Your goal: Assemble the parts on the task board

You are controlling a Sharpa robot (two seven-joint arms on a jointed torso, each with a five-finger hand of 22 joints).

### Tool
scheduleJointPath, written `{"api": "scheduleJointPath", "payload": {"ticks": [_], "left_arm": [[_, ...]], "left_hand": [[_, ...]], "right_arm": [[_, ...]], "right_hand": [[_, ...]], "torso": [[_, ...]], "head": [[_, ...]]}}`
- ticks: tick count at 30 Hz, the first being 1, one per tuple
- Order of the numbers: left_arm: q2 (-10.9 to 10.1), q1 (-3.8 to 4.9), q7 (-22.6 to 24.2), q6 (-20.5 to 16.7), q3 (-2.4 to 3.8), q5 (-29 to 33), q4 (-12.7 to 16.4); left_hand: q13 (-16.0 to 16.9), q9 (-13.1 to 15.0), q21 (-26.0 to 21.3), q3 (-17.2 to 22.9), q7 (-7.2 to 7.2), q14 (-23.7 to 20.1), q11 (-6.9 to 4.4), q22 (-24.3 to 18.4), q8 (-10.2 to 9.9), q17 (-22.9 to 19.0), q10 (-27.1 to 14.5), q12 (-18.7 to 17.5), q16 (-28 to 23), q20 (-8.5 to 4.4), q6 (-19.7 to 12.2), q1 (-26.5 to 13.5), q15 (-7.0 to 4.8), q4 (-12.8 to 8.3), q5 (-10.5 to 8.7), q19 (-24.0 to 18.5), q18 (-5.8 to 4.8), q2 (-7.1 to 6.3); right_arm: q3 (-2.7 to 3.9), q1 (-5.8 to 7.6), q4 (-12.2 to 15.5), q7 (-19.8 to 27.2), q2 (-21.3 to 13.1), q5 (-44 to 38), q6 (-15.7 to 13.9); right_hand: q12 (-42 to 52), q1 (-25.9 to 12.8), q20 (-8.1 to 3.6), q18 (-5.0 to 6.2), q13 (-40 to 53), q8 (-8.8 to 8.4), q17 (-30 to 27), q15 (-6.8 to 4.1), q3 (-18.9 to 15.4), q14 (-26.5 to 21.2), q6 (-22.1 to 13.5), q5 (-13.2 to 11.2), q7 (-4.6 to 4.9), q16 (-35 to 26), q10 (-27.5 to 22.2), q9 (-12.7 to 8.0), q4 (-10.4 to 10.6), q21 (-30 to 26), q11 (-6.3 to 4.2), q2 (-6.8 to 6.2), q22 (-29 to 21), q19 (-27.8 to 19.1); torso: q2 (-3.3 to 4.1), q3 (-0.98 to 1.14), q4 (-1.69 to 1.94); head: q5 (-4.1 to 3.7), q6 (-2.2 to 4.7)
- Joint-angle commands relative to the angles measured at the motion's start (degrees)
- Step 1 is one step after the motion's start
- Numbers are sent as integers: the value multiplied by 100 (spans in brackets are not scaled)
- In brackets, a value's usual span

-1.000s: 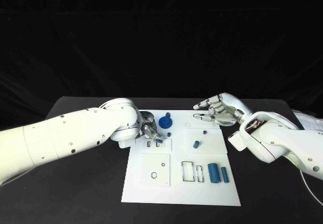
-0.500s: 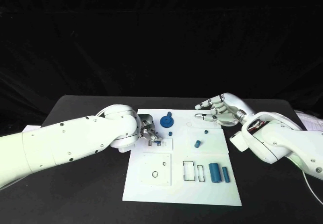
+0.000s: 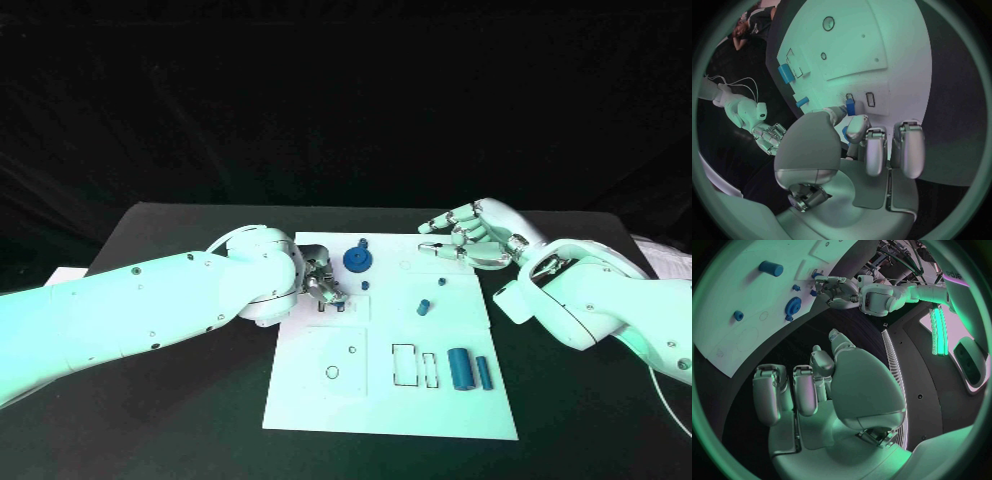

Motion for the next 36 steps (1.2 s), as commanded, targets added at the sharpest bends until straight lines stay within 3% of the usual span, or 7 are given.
{"api": "scheduleJointPath", "payload": {"ticks": [1,13,28,36], "left_arm": [[8,-21,-279,251,-9,-83,3],[9,-29,-308,470,-10,-44,40],[52,-32,-319,475,-10,-10,-18],[174,-43,-319,467,-13,130,-158]], "left_hand": [[5,9,37,838,-48,602,11,982,26,1508,36,34,18,3,-1,7,7,-825,-18,277,-94,44],[7,18,36,863,-52,602,8,981,30,1508,43,38,18,2,16,3,7,-856,-19,277,-94,34],[19,25,42,881,-52,602,8,992,35,1508,52,50,18,1,30,-14,7,-864,-20,283,-96,34],[61,47,53,734,-89,602,-11,1018,30,1508,102,102,18,-2,145,-439,-1,-686,-48,298,-102,-6]], "right_arm": [[0,-5,11,47,-2,-15,66],[0,-5,5,43,-2,-12,83],[0,-5,1,47,4,-8,82],[0,-5,5,48,8,-8,83]], "right_hand": [[-36,42,-15,63,-6,5,470,-15,-23,382,37,22,-6,-36,-35,7,-4,-19,14,18,627,-38],[-45,30,-15,64,-14,4,460,-15,-33,380,37,40,-6,-43,-36,7,8,-24,14,18,620,-43],[-54,30,-15,66,-20,3,454,-15,-36,379,36,45,-6,-48,-39,7,10,-29,14,17,612,-49],[-54,30,-15,66,-20,3,454,-15,-36,379,36,45,-6,-48,-39,7,10,-29,14,17,612,-49]], "torso": [[-2,3,2],[-2,0,2],[3,0,3],[3,4,-4]], "head": [[-4,-6],[-2,-17],[-1,-26],[0,-40]]}}
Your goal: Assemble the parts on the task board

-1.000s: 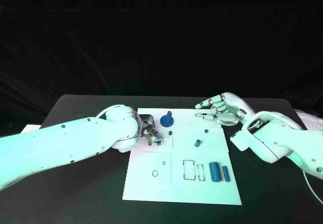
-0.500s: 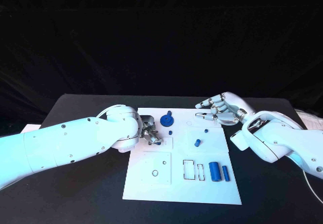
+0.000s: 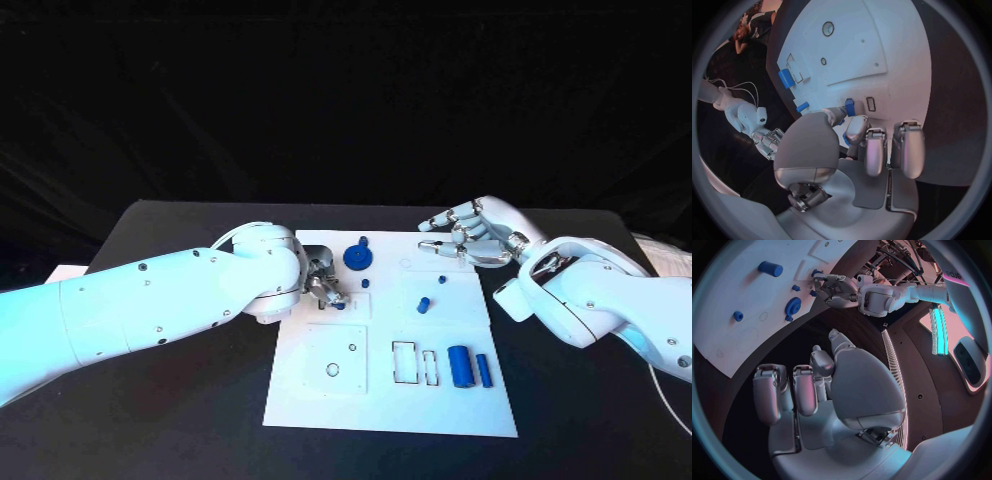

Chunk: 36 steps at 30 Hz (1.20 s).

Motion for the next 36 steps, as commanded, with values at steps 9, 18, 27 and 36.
{"api": "scheduleJointPath", "payload": {"ticks": [9,18,27,36], "left_arm": [[117,-43,-329,307,-28,169,-151],[142,-44,-335,421,-29,172,-210],[164,-43,-331,409,-28,170,-236],[179,-43,-330,425,-28,168,-264]], "left_hand": [[85,-17,53,172,-126,602,-44,1059,-56,1510,96,106,18,-35,220,-499,-39,-309,-28,323,-111,-84],[138,-16,79,58,-158,602,-69,1104,-61,1510,141,163,18,-54,319,-628,-58,-271,-23,352,-122,-68],[188,-12,103,-42,-186,602,-93,1147,-66,1510,192,217,18,-73,412,-799,-77,-202,-17,379,-133,-36],[218,-8,117,-150,-199,602,-103,1172,-74,1510,222,247,18,-83,477,-979,-86,-116,-21,394,-139,-42]], "right_arm": [[0,-4,23,42,-2,-15,70],[0,-4,34,43,-8,-11,67],[0,-4,36,45,-11,-10,65],[0,-4,36,45,-13,-8,62]], "right_hand": [[-32,29,6,67,-6,3,448,-15,-37,378,36,25,-6,-26,-40,8,10,-31,14,17,607,-30],[-41,29,6,69,-12,2,441,-16,-41,377,36,30,-7,-30,-43,8,12,-35,14,15,601,-35],[-45,26,6,71,-15,1,440,-16,-45,376,35,35,-7,-32,-45,8,14,-40,14,12,593,-41],[-59,24,6,73,-24,0,430,-16,-48,374,35,41,-7,-39,-49,8,16,-45,14,11,585,-48]], "torso": [[-1,8,0],[-2,2,3],[0,2,3],[-2,3,6]], "head": [[-11,-15],[-12,-31],[-14,-29],[-20,-48]]}}
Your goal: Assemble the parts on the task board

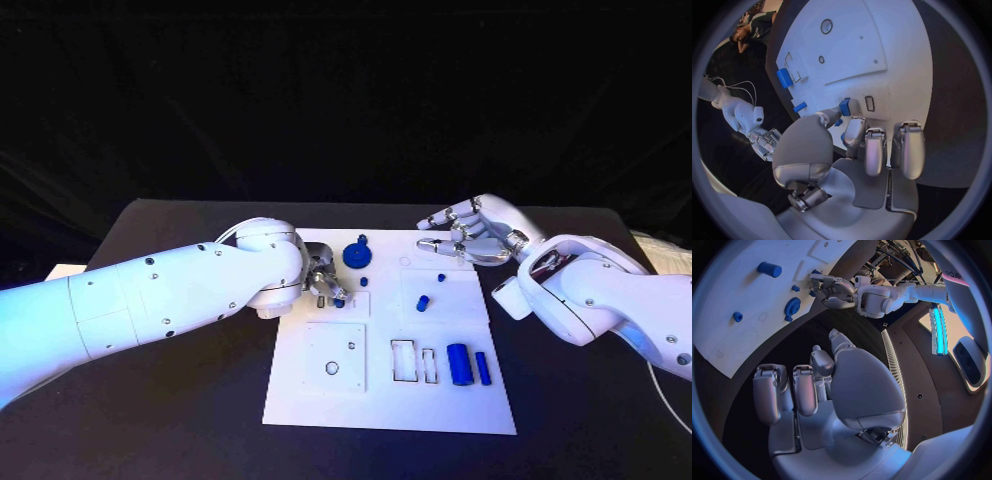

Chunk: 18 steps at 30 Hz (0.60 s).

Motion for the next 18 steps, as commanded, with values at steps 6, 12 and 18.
{"api": "scheduleJointPath", "payload": {"ticks": [6,12,18], "left_arm": [[29,-51,-330,266,-38,85,-17],[36,-51,-332,283,-38,82,-40],[32,-51,-333,288,-38,66,-51]], "left_hand": [[44,15,39,-186,14,602,1,1192,-16,1507,81,69,18,-49,87,-213,-52,88,-24,407,-80,-18],[69,36,57,-497,6,602,-5,1224,-11,1507,111,95,18,-54,153,-438,-55,276,-33,427,-88,-41],[97,74,64,-953,-15,602,-21,1240,14,1507,134,121,18,-64,192,-561,-68,448,-31,437,-92,-78]], "right_arm": [[0,-3,8,47,0,-8,58],[0,-3,13,50,-3,-2,53],[0,-3,14,58,-9,26,29]], "right_hand": [[-39,24,5,73,-8,0,432,-16,-32,374,35,32,-7,-39,-38,9,1,-19,2,11,586,-49],[-41,8,5,75,-11,-2,424,-16,-45,372,32,46,-6,-45,-39,8,13,-23,3,6,582,-52],[-51,-86,5,78,-26,-5,404,-15,-113,369,27,57,-9,-64,-35,7,89,-34,5,4,568,-60]], "torso": [[-3,0,4],[-1,-1,0],[2,-1,2]], "head": [[-3,-15],[-2,-18],[-5,-10]]}}
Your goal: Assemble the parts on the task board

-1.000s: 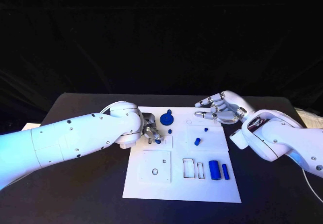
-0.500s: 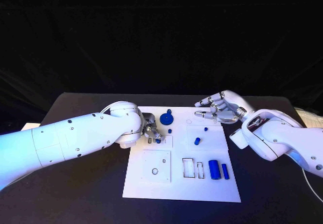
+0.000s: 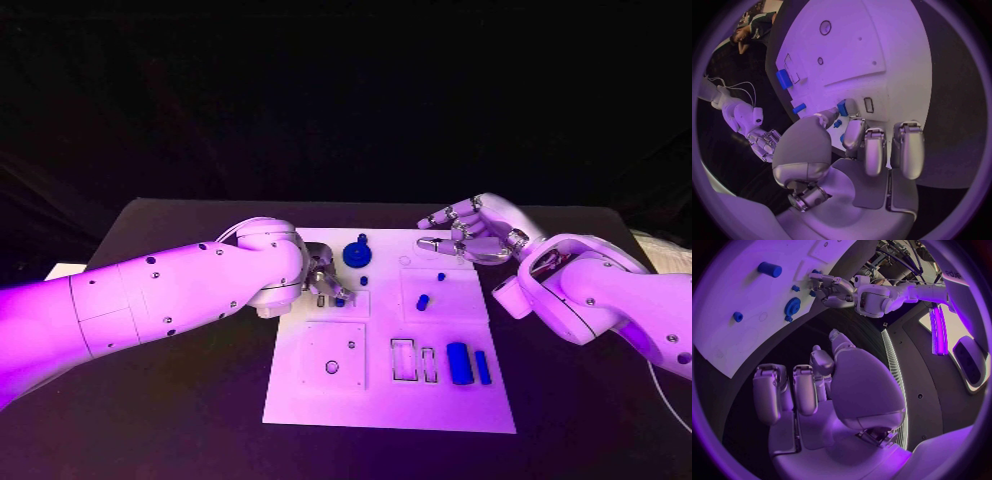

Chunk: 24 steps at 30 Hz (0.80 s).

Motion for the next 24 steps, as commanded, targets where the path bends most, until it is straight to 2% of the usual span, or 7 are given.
{"api": "scheduleJointPath", "payload": {"ticks": [1,10,16,20,24], "left_arm": [[10,-44,-339,220,-33,56,-9],[-15,-44,-341,161,-29,13,-4],[-110,-44,-338,70,-14,-13,94],[-175,-43,-331,-2,44,-24,180],[-250,-25,-319,-133,166,24,308]], "left_hand": [[11,15,21,-245,-8,603,-3,1242,20,1508,33,21,18,-46,37,-91,-29,68,-37,458,-103,6],[31,50,22,-761,-17,603,-11,1249,27,1508,46,36,18,-57,38,-207,-37,91,-41,463,-104,124],[27,67,16,-1016,-21,603,-15,1244,34,1508,47,29,18,-61,40,-254,-42,99,-38,460,-102,168],[22,78,8,-1211,-22,603,-16,1234,35,1508,44,22,18,-65,35,-313,-44,102,-35,453,-99,206],[-34,87,-12,-1452,-13,603,-11,1208,24,1508,9,-38,18,-68,0,-380,-45,103,-40,437,-92,235]], "right_arm": [[0,-4,11,57,-2,18,28],[0,-4,7,64,-5,46,18],[0,-4,-4,70,-8,67,8],[0,-4,-12,72,-6,76,9],[0,-4,-32,74,1,85,12]], "right_hand": [[-29,-100,-7,80,-12,-6,397,-14,-49,368,27,22,-10,-38,-27,8,25,-39,-3,1,562,-54],[-37,-194,-9,88,-24,-6,358,-16,-131,360,21,77,-14,-69,-26,8,101,-64,-5,10,528,-79],[-39,-287,-15,93,-35,-6,340,-22,-277,360,11,463,-21,-92,-30,10,190,-84,-10,18,507,-90],[-42,-300,-16,95,-38,-6,331,-23,-304,358,9,506,-21,-100,-32,10,203,-89,-10,20,501,-94],[-53,-304,-16,98,-46,-5,317,-23,-312,356,9,520,-21,-109,-36,10,208,-98,-10,22,487,-104]], "torso": [[4,-1,1],[4,-2,-2],[4,-3,-1],[2,-3,-2],[1,-4,-1]], "head": [[-3,6],[1,4],[-8,9],[-10,9],[-14,23]]}}
